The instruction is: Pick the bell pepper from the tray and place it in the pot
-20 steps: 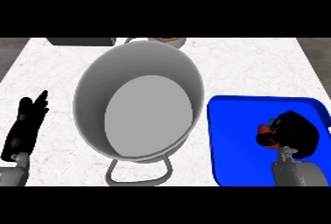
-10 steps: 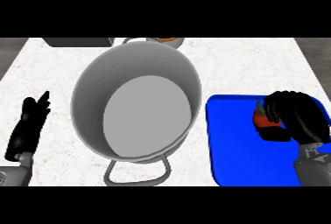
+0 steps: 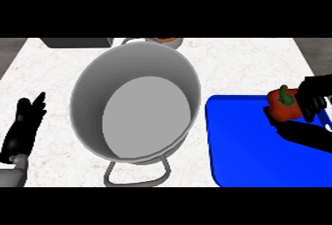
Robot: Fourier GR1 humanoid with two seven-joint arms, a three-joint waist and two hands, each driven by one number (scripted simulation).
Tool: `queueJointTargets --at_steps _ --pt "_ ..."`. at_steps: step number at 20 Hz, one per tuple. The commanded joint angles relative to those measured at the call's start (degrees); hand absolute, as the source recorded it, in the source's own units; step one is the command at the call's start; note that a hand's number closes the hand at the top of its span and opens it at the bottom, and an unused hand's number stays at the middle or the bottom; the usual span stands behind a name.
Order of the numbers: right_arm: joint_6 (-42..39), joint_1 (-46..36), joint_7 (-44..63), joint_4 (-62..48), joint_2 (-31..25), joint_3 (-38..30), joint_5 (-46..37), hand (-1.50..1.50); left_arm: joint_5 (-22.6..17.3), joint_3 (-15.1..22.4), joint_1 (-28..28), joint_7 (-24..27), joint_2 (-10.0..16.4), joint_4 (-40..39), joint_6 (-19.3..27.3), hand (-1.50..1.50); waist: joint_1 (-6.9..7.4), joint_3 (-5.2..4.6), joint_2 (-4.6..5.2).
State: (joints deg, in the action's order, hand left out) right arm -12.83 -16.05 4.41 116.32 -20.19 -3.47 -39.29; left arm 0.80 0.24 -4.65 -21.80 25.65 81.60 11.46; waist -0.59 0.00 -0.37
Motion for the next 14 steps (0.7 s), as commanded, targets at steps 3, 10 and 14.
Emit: queueJointTargets --at_steps 3,10,14 --pt "-10.41 -12.94 13.73 10.43 -0.75 -2.0 8.51 1.5 0.26 0.22 1.57 -0.07 -0.58 2.25 -1.28 0.0 0.84 -0.09 0.05" --pt "-13.58 -27.6 28.85 3.1 5.95 10.13 6.06 1.5 1.4 -1.36 -1.43 -0.3 -0.67 0.55 -2.04 0.0 1.48 -0.11 0.3" --pt "-13.43 -32.86 34.5 -2.63 11.25 14.95 3.59 1.5 3.74 0.4 -3.88 -4.14 -2.66 1.12 -0.51 0.0 1.17 -0.08 0.36"
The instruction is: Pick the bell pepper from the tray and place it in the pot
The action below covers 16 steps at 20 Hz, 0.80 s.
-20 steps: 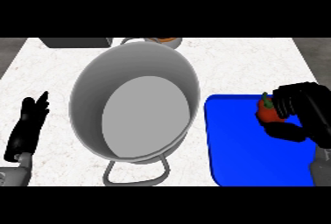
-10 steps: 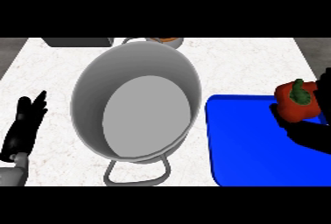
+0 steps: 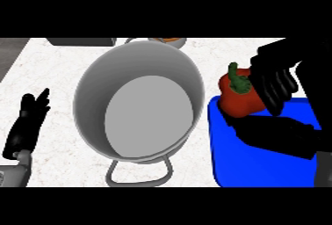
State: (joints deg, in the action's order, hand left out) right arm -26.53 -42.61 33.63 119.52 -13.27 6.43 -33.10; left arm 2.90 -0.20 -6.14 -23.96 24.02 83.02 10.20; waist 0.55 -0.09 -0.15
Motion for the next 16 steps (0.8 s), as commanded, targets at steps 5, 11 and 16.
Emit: queueJointTargets --at_steps 5,11,16 --pt "2.01 -14.2 7.84 -17.0 10.15 6.64 -4.36 1.5 1.09 -1.01 -0.76 3.24 -0.42 -2.81 -1.39 0.0 0.26 -0.01 0.27" --pt "6.13 -14.66 3.11 -31.3 13.13 8.8 -5.0 1.5 2.39 -0.82 1.56 1.16 -1.18 1.51 -0.4 0.0 0.7 0.05 0.31" --pt "10.86 -8.56 9.51 -31.5 13.23 16.84 1.63 1.5 2.65 -0.82 -3.5 -1.45 -2.22 -0.94 -0.76 0.0 -0.04 0.07 0.22"
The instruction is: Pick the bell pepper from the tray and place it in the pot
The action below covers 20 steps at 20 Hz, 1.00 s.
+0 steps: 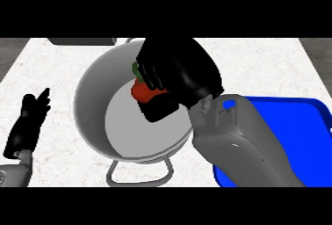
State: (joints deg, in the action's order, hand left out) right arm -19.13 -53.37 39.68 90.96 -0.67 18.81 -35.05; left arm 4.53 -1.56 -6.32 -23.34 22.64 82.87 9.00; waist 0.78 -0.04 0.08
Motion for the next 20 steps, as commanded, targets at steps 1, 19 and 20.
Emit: queueJointTargets --at_steps 1,19,20 --pt "7.06 2.52 0.1 -8.46 0.63 5.27 3.49 -1.5 0.56 0.06 0.13 2.54 -1.35 -2.07 0.19 0.0 0.5 -0.02 0.2" --pt "38.57 8.6 -15.18 -10.39 0.35 -5.03 18.67 -1.5 1.0 -2.53 3.32 4.0 -0.59 -0.01 -1.01 0.0 -0.66 0.05 -0.14" --pt "35.66 9.34 -16.52 -9.11 -2.39 -7.61 21.31 -1.5 1.65 -1.58 3.95 0.05 -1.17 4.77 -0.1 0.0 -0.53 0.1 -0.23"
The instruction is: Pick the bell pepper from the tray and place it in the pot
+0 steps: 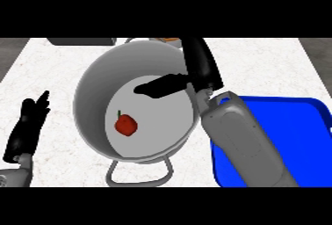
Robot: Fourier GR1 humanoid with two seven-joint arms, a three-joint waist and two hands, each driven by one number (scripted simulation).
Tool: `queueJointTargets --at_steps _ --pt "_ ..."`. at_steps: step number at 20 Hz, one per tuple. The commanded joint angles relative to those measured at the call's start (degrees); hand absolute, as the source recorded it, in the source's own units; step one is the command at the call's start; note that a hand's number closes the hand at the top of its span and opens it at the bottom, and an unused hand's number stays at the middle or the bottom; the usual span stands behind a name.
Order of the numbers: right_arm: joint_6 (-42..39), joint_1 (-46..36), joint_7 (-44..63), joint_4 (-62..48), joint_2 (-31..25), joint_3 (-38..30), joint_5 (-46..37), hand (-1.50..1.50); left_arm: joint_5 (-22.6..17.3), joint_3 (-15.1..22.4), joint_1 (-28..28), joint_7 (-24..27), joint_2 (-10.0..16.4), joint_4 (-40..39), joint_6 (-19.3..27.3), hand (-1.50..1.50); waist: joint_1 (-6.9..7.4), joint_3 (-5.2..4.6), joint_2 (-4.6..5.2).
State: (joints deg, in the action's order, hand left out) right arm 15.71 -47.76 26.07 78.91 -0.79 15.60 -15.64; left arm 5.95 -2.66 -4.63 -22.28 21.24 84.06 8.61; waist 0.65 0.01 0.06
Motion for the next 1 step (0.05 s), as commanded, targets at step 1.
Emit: queueJointTargets --at_steps 1 --pt "1.25 2.91 -3.63 2.96 -2.29 -5.46 1.66 -1.5 -0.73 -1.9 0.15 2.63 0.6 -2.79 -1.31 0.0 -0.73 -0.01 -0.04"
